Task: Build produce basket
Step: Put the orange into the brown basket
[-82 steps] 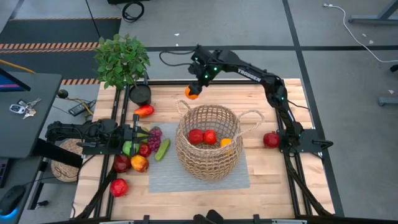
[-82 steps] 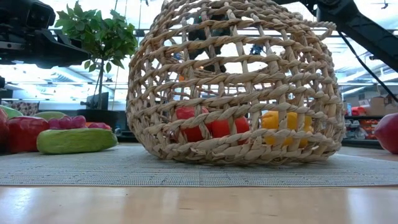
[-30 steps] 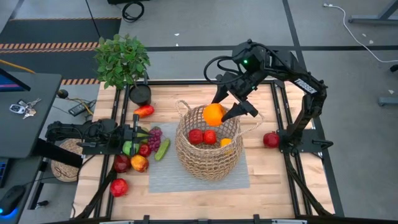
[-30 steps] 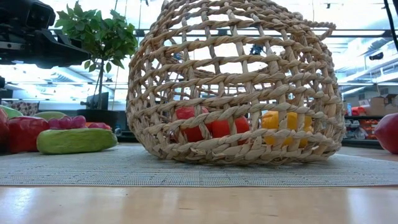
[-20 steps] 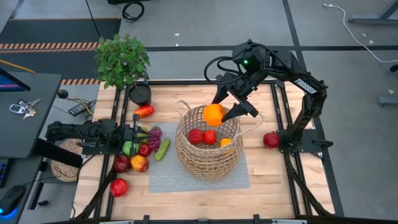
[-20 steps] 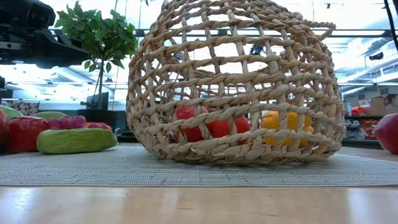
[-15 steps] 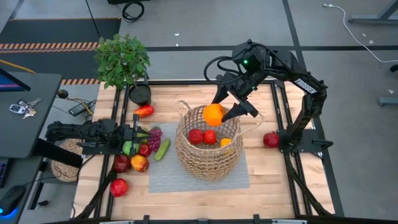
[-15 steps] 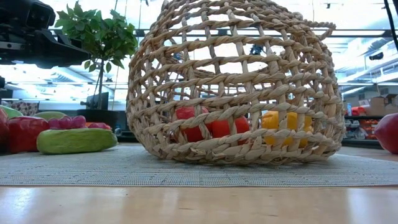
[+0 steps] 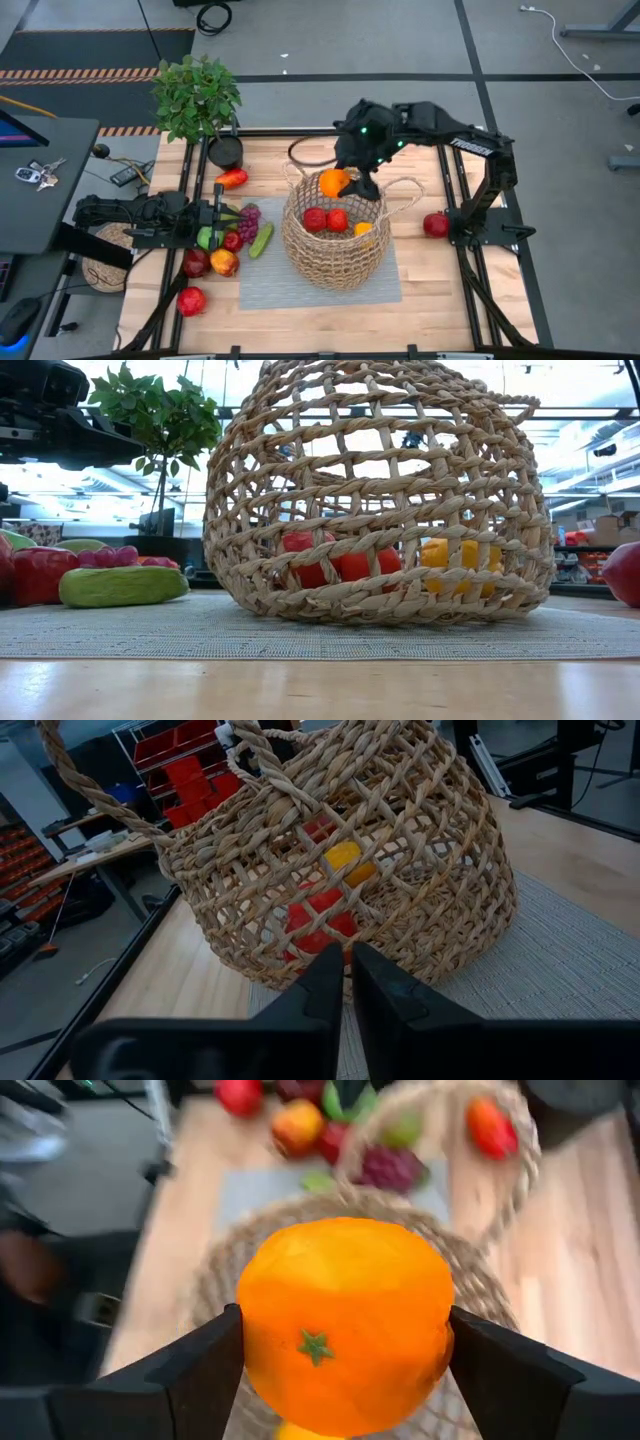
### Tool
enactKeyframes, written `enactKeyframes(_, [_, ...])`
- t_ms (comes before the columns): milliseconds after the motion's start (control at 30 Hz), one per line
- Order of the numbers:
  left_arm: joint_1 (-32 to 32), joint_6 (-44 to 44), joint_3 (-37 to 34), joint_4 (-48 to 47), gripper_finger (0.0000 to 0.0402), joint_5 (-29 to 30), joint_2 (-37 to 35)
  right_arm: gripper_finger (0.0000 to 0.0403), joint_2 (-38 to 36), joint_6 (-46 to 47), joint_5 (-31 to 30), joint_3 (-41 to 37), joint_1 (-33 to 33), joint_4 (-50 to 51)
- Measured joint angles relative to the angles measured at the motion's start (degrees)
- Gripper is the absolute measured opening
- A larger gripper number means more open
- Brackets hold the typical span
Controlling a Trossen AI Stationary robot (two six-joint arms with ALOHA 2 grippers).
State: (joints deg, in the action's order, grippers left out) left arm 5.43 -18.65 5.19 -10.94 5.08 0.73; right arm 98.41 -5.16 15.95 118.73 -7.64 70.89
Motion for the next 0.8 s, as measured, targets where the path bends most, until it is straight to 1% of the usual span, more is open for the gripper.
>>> enactKeyframes(133, [0.01, 0.00, 0.00, -0.01, 0.0036, 0.00, 0.00, 0.0325, 0.00, -1.43, -7.67, -2.57, 1.66, -0.78])
enactKeyframes(233, [0.00, 0.00, 0.00, -0.01, 0.0033, 0.00, 0.00, 0.0325, 0.00, -2.72, -10.25, -3.48, 2.79, -0.63])
enactKeyframes(467, [0.01, 0.02, 0.00, 0.00, 0.0028, 0.00, 0.00, 0.0325, 0.00, -2.98, -10.72, -3.56, 4.16, -1.81])
enactKeyframes(800, [0.01, 0.00, 0.00, -0.01, 0.0036, 0.00, 0.00, 0.0325, 0.00, -2.98, -10.41, -3.56, 4.35, -1.81])
